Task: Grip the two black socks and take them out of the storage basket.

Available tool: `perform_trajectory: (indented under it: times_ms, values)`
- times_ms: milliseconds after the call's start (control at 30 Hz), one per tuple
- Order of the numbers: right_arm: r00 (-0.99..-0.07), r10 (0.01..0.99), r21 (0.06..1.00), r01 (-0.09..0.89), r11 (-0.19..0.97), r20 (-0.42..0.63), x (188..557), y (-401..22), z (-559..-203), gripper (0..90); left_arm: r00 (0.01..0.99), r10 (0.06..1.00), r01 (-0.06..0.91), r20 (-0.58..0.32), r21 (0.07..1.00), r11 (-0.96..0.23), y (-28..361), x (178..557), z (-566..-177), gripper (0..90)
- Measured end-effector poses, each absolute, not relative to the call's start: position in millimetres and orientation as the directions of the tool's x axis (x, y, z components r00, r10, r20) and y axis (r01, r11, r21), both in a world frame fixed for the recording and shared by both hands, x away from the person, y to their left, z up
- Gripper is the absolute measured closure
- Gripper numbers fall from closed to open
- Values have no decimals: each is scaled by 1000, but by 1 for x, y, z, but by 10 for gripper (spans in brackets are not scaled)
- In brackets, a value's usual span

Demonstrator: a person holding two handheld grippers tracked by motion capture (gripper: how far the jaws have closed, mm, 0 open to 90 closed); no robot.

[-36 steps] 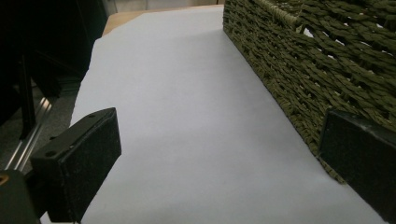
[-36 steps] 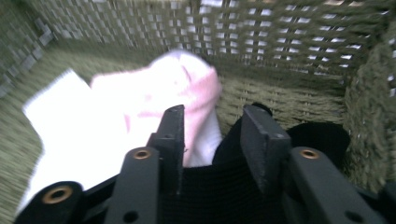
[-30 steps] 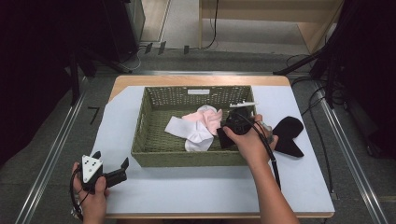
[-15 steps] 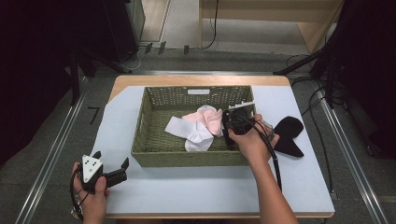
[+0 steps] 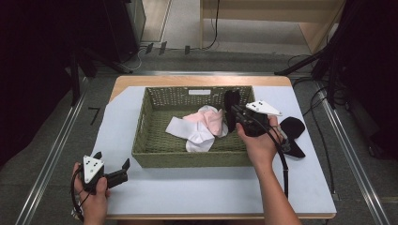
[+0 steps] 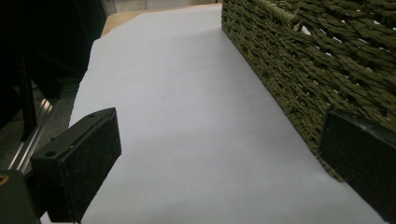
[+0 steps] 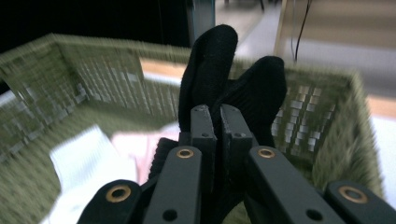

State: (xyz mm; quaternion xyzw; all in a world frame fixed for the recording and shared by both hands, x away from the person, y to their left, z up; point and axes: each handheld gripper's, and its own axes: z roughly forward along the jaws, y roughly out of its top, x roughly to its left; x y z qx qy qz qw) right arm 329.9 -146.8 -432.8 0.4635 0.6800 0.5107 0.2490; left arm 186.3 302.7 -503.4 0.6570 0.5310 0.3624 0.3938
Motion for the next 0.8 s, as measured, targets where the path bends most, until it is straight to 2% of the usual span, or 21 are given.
perform_trajectory:
  times_ms: [133, 167, 400, 800]
  values:
    - [-451, 882, 949, 315, 17, 134, 325, -150, -427, 869, 171, 984, 413, 55, 902, -122, 303, 186, -503, 5]
    - [-454, 882, 963, 269, 1, 126, 321, -152, -423, 869, 172, 984, 412, 53, 903, -121, 303, 186, -503, 5]
    - [-451, 884, 985, 166, -54, 125, 312, -164, -410, 869, 168, 984, 412, 53, 903, -118, 303, 186, -503, 5]
    - [-398, 907, 990, 60, -126, 140, 295, -204, -387, 869, 164, 985, 403, 52, 908, -115, 303, 186, -504, 5]
